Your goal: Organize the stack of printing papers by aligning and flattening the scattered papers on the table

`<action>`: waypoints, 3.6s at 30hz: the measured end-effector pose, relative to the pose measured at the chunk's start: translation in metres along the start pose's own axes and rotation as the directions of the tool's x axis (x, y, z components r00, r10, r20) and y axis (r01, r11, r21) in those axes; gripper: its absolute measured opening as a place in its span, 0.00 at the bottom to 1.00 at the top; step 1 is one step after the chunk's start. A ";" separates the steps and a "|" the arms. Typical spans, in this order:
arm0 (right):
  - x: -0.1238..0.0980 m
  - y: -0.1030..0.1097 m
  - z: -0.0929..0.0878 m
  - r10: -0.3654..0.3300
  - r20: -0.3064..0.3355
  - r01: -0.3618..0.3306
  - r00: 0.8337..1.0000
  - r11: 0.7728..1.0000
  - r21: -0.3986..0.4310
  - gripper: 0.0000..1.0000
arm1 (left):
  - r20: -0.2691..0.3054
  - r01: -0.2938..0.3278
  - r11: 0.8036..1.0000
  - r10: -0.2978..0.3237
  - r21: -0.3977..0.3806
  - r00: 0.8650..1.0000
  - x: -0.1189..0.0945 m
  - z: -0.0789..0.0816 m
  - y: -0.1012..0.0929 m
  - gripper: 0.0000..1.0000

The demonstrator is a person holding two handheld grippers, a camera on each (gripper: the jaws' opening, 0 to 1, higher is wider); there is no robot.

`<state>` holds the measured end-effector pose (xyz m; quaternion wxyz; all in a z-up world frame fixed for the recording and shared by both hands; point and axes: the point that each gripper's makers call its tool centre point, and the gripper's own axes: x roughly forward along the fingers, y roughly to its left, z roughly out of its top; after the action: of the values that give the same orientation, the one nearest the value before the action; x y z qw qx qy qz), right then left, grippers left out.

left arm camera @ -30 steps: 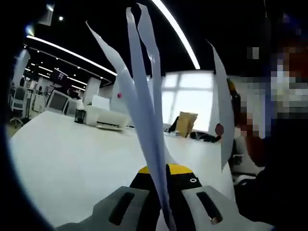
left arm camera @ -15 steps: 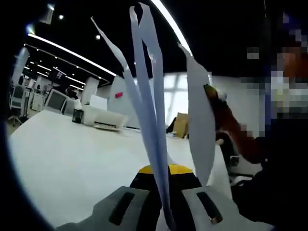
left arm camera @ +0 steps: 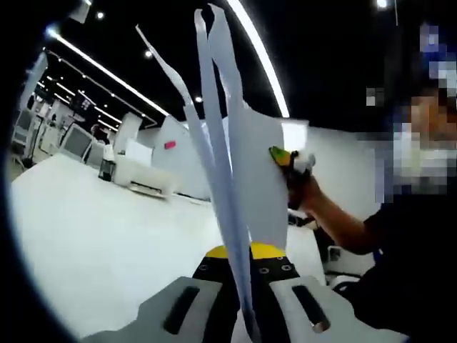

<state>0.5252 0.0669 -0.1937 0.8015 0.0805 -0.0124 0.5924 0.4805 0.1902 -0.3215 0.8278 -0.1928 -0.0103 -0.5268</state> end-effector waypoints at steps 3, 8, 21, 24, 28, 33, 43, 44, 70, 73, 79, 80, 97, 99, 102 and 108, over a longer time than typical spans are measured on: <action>0.002 -0.004 -0.001 -0.009 0.003 0.009 1.000 1.000 -0.002 0.00 | 0.024 0.022 0.999 -0.021 -0.042 0.999 0.001 0.004 0.001 0.06; 0.006 -0.008 -0.005 -0.022 0.001 0.022 1.000 1.000 -0.003 0.00 | 0.045 0.062 0.994 -0.058 -0.087 0.997 0.001 0.008 0.000 0.06; 0.025 -0.019 -0.027 -0.057 -0.035 0.058 0.998 0.998 0.012 0.00 | 0.069 0.093 0.987 -0.084 -0.132 0.994 -0.001 0.012 -0.002 0.08; 0.027 -0.019 -0.029 -0.057 -0.048 0.058 0.997 0.998 0.021 0.00 | 0.068 0.091 0.986 -0.082 -0.136 0.994 -0.001 0.012 0.000 0.08; 0.027 -0.020 -0.024 -0.063 -0.031 0.064 0.998 0.997 0.033 0.00 | 0.077 0.088 0.986 -0.078 -0.140 0.994 -0.002 0.014 0.002 0.09; 0.029 -0.023 -0.027 -0.068 -0.039 0.070 0.997 0.997 0.042 0.00 | 0.087 0.094 0.984 -0.081 -0.151 0.993 -0.004 0.016 0.003 0.11; 0.030 -0.023 -0.039 -0.109 -0.017 0.110 0.994 0.971 0.214 0.00 | 0.088 0.098 0.984 -0.085 -0.147 0.992 -0.007 0.017 0.004 0.13; 0.032 -0.021 -0.041 -0.111 -0.011 0.110 0.994 0.966 0.232 0.00 | 0.087 0.097 0.985 -0.085 -0.142 0.993 -0.007 0.017 0.004 0.14; 0.048 0.011 -0.058 -0.006 0.016 0.002 1.000 0.968 0.253 0.00 | 0.110 0.087 0.987 -0.072 -0.136 0.991 -0.001 0.016 -0.015 0.18; 0.042 0.014 -0.057 0.011 0.003 -0.011 1.000 0.964 0.267 0.00 | 0.110 0.086 0.986 -0.070 -0.145 0.991 0.001 0.015 -0.017 0.18; 0.058 0.023 -0.074 0.033 -0.001 -0.031 0.999 0.951 0.306 0.00 | 0.093 0.078 0.986 -0.065 -0.144 0.994 0.005 0.012 -0.021 0.18; 0.061 0.024 -0.076 0.036 0.002 -0.034 0.999 0.950 0.311 0.00 | 0.095 0.076 0.987 -0.063 -0.145 0.993 0.005 0.012 -0.020 0.18; 0.063 0.018 -0.075 -0.058 0.096 0.012 0.994 0.905 0.425 0.00 | 0.103 0.059 0.989 -0.045 -0.132 0.994 -0.004 0.018 -0.003 0.19; 0.063 0.020 -0.077 -0.059 0.100 0.009 0.993 0.901 0.434 0.00 | 0.106 0.056 0.990 -0.042 -0.127 0.993 -0.005 0.018 -0.002 0.18; 0.065 0.025 -0.088 -0.057 0.097 0.006 0.994 0.888 0.459 0.00 | 0.103 0.049 0.993 -0.038 -0.105 0.994 -0.006 0.018 0.001 0.14; 0.060 0.024 -0.094 -0.074 0.108 0.014 0.991 0.882 0.472 0.00 | 0.104 0.033 0.998 -0.028 -0.054 0.994 -0.011 0.020 0.008 0.06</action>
<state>0.5129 0.1447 -0.2770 0.7691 0.3088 0.0839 0.5532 0.4867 0.2090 -0.3083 0.8123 -0.2424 -0.0414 -0.5288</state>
